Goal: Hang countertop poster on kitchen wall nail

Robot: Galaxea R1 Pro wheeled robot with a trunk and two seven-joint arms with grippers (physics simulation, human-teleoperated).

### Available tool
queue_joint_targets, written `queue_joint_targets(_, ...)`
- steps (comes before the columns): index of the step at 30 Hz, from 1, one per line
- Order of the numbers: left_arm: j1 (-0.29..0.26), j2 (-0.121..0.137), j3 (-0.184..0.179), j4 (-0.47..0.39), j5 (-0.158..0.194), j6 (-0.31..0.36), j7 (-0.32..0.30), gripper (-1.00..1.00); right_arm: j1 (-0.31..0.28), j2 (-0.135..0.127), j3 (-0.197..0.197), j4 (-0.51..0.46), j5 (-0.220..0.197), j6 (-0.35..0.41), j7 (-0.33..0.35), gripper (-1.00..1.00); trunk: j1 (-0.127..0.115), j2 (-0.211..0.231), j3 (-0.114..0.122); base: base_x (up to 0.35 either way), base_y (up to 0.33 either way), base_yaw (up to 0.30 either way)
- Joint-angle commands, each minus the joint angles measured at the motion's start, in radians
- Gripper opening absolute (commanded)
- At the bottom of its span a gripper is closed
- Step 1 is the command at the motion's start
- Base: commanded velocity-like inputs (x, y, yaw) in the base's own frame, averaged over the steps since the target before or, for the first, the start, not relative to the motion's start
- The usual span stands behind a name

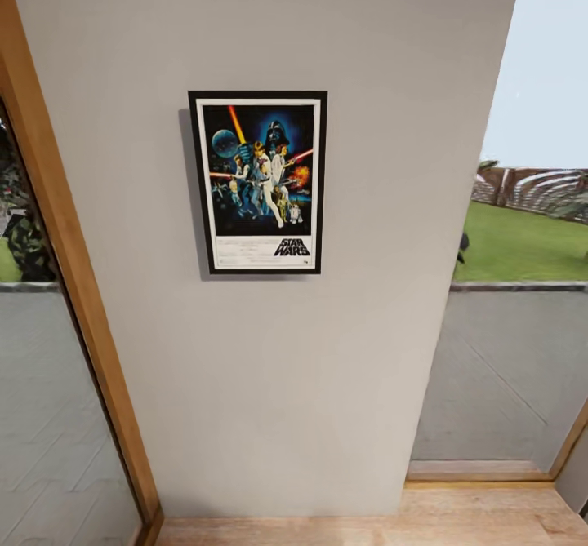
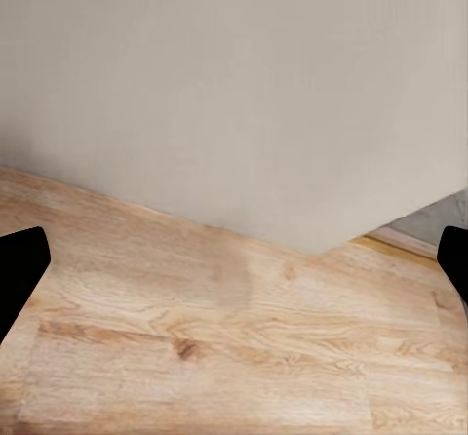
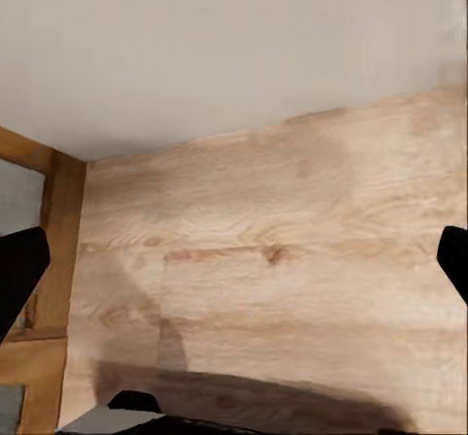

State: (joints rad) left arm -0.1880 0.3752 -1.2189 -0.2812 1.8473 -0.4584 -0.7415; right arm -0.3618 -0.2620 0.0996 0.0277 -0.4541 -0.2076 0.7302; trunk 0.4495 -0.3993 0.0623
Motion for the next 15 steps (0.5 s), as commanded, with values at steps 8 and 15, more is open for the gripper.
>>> queue_joint_targets(8, -0.001, 0.001, -0.008, -0.001, 0.01, -0.003, -0.001, 1.0, 0.018, 0.041, 0.009, 0.01, -0.008, -0.012, -0.343, 1.0, 0.0, -0.001, 0.012, 0.0, 0.0, 0.0)
queue_joint_targets(15, -0.001, 0.001, -0.008, -0.001, 0.01, -0.004, -0.001, 1.0, 0.022, 0.079, 0.008, 0.012, -0.011, -0.009, -0.631, 1.0, 0.0, -0.001, 0.016, 0.0, 0.0, 0.0)
